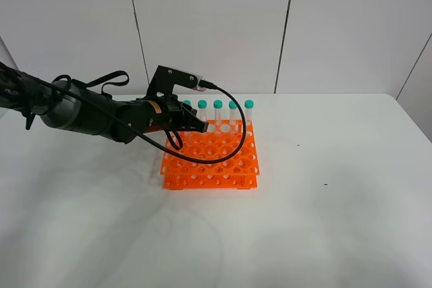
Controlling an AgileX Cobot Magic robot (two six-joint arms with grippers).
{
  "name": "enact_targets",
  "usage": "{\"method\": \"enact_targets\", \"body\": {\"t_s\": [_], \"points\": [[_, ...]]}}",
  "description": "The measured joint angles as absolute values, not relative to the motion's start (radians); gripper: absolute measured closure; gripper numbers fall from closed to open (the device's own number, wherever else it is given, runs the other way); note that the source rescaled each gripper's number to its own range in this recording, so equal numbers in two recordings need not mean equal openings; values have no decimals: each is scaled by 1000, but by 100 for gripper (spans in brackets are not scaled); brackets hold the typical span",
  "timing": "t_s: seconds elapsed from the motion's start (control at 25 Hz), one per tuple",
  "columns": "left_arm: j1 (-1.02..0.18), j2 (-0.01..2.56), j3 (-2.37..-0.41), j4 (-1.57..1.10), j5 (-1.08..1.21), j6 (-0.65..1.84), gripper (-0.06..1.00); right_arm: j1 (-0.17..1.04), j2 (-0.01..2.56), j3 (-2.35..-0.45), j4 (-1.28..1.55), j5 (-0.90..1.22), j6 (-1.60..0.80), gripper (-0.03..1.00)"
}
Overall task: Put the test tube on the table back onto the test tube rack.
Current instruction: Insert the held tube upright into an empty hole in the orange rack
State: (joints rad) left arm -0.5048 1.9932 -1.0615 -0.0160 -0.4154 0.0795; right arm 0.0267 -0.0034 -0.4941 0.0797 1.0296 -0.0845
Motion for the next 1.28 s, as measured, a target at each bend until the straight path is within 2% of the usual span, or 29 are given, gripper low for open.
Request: {"method": "enact_targets", "body": {"t_s": [0.6,0.92,1.04,1.08,1.12,1.28], "points": [[-505,1993,-1062,-16,-413,79,94,27,-3,-494,80,1030,-85,-3],[-505,1993,-1062,-16,-414,79,75,27,-3,-494,80,1030,-85,-3],[-505,1993,-1062,-16,-414,79,61,27,-3,-494,80,1030,-85,-3],[-505,1993,-1062,-16,-414,79,61,27,-3,-494,80,1030,-85,-3],[-505,1993,-1062,-16,-414,79,51,27,-3,-494,80,1030,-85,-3],[-505,1989,-1062,-16,-413,79,46,27,-3,-494,80,1030,-85,-3]]}}
